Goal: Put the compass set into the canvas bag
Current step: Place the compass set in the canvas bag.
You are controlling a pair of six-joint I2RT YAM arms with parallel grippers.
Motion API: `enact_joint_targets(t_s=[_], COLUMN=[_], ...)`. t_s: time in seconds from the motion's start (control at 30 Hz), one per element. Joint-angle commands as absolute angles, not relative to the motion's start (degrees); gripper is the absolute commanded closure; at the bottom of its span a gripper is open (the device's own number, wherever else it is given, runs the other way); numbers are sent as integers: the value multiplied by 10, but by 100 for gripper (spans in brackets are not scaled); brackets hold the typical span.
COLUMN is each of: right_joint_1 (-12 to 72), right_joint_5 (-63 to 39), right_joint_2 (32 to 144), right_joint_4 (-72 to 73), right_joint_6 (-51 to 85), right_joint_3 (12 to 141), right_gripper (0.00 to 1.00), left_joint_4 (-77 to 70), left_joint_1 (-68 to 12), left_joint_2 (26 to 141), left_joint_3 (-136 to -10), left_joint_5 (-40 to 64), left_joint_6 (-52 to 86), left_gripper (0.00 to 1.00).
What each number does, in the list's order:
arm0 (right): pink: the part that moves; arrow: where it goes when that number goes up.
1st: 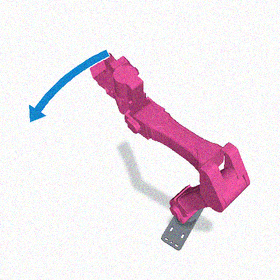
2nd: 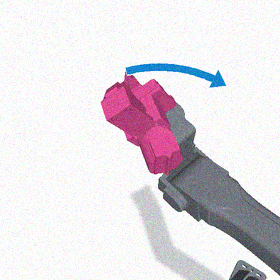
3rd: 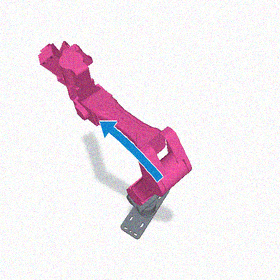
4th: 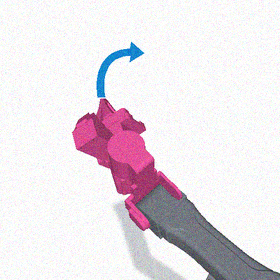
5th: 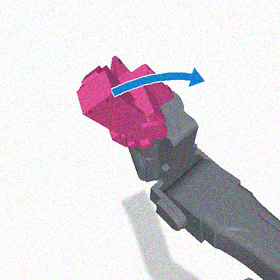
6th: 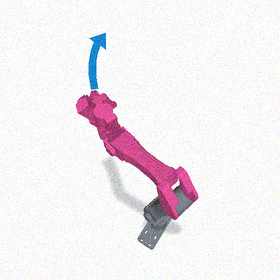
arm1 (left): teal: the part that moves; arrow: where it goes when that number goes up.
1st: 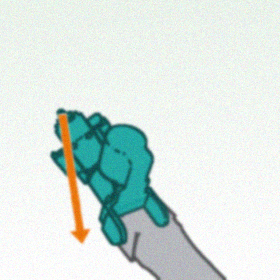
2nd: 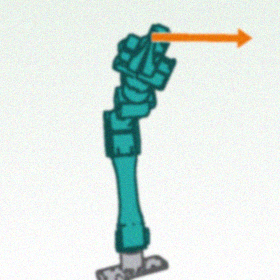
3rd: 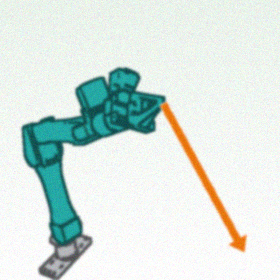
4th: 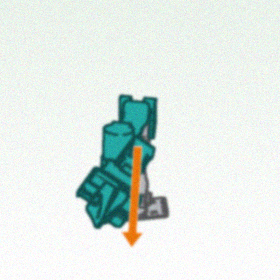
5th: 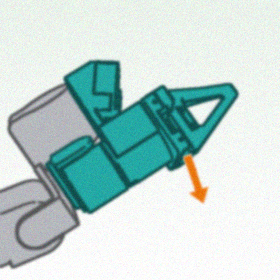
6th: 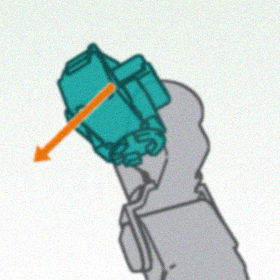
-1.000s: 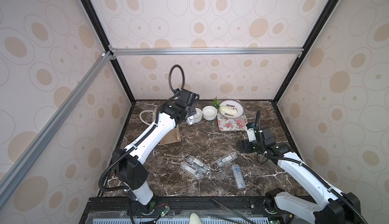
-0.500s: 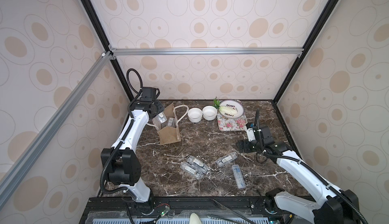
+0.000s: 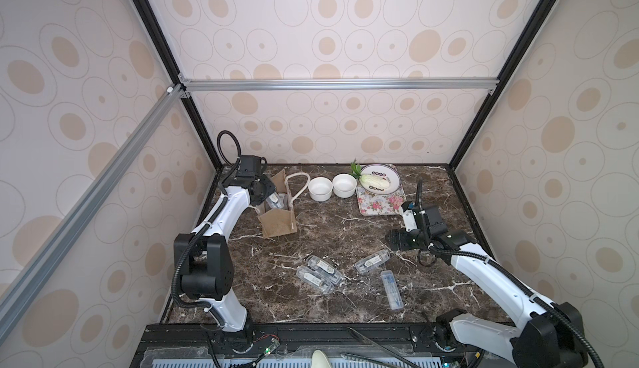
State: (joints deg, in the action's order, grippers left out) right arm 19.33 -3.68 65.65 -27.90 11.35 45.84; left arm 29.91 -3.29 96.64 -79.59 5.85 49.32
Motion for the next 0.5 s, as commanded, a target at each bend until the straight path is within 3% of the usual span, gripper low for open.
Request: enact_joint_targets(t_s=[0.0,0.47], right_joint_1=[197,196], right_joint_5=[-49,-56], right_joint_2=[664,674], right_joint_4=[-277,-260], right_joint_6=[121,121], right_joint_3=[476,466], right_gripper=[11,11], left_joint_4=[273,277], left_joint_1=[-38,-46], left_joint_2=[949,1016], left_joint_3=[-782,-797], left_joint_5=[63,59], left_joint_6=[529,541], left_gripper=[55,54])
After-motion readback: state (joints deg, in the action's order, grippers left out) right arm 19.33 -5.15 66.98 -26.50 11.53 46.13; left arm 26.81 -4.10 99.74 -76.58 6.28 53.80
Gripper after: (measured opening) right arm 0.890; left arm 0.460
